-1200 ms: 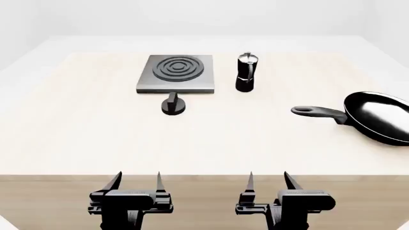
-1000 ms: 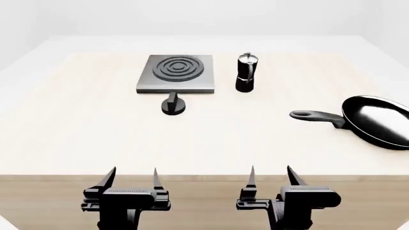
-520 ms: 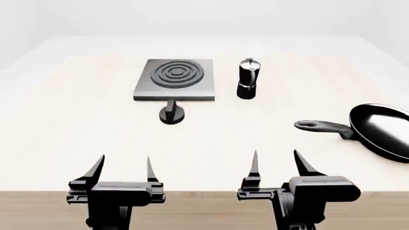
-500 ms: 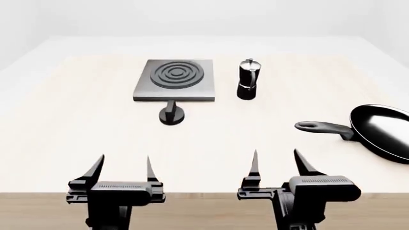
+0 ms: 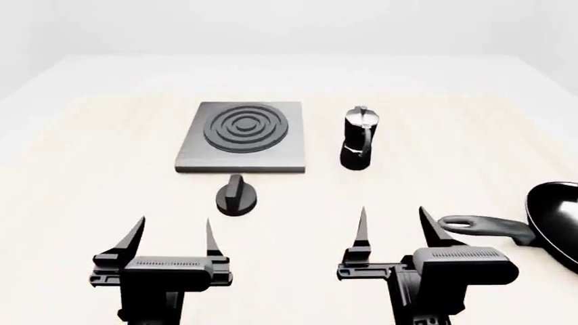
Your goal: Put the frying pan on the stove.
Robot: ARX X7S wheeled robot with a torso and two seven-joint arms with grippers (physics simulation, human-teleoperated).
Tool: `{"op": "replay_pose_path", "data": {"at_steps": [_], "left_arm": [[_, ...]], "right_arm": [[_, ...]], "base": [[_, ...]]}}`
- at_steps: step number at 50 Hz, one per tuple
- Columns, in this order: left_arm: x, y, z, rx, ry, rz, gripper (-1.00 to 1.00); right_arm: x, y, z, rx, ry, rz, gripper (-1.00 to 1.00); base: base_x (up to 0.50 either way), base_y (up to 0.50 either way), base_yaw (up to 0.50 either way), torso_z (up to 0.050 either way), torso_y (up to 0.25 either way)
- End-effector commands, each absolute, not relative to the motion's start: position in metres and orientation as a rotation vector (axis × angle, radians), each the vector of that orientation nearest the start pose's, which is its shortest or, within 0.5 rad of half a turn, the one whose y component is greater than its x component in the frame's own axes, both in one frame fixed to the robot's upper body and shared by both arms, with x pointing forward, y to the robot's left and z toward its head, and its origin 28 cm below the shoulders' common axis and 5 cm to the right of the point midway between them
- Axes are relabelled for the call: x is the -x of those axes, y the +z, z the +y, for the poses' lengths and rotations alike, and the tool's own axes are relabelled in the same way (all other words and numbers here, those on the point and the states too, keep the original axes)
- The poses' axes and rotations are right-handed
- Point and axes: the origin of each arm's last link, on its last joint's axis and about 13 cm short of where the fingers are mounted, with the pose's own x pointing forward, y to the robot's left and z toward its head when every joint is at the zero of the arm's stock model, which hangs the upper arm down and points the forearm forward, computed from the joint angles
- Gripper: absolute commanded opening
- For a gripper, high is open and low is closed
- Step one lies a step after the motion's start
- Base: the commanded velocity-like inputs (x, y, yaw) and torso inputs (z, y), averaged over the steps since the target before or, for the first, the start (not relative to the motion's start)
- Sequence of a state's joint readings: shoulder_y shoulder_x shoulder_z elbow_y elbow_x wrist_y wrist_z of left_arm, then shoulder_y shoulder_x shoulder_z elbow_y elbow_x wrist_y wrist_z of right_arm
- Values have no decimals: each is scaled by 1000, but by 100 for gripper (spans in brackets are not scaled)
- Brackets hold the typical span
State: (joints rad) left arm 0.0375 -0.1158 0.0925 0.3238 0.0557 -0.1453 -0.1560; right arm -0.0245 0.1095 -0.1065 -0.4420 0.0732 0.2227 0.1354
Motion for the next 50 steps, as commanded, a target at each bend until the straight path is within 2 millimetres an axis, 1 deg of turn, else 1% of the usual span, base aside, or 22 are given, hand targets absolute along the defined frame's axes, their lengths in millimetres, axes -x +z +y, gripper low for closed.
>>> {"op": "replay_pose_path", "data": {"at_steps": [1,10,24,33,37,39,41,44,50], "left_arm": [[-200,65,212,-136,56,-150,100],[-197,64,213,-110,43,-140,100],[-197,62,215,-119,53,-139,100],[-197,64,215,-118,58,-143,100],[-197,65,215,-118,64,-146,100],[-197,65,214,-117,61,-145,100],[-197,64,215,-119,62,-144,100],[-198,65,215,-119,61,-145,100],[-199,64,213,-120,55,-146,100]], "right_arm": [[-199,86,-92,15,9,-192,100],[-199,86,-92,8,8,-190,100],[-202,81,-91,5,8,-186,100],[-204,84,-92,10,-7,-179,100],[-212,95,-95,-42,-96,-191,100],[-216,100,-96,-74,-169,-195,100],[-217,101,-96,-69,-189,-195,100],[-220,102,-96,-49,-274,-185,100],[-220,101,-97,-49,-347,-187,100]], "base": [[406,0,0,0,0],[410,0,0,0,0],[410,0,0,0,0],[408,0,0,0,2],[0,0,0,0,0],[0,0,0,0,0],[0,0,0,0,0],[0,0,0,0,0],[0,0,0,0,0]]}}
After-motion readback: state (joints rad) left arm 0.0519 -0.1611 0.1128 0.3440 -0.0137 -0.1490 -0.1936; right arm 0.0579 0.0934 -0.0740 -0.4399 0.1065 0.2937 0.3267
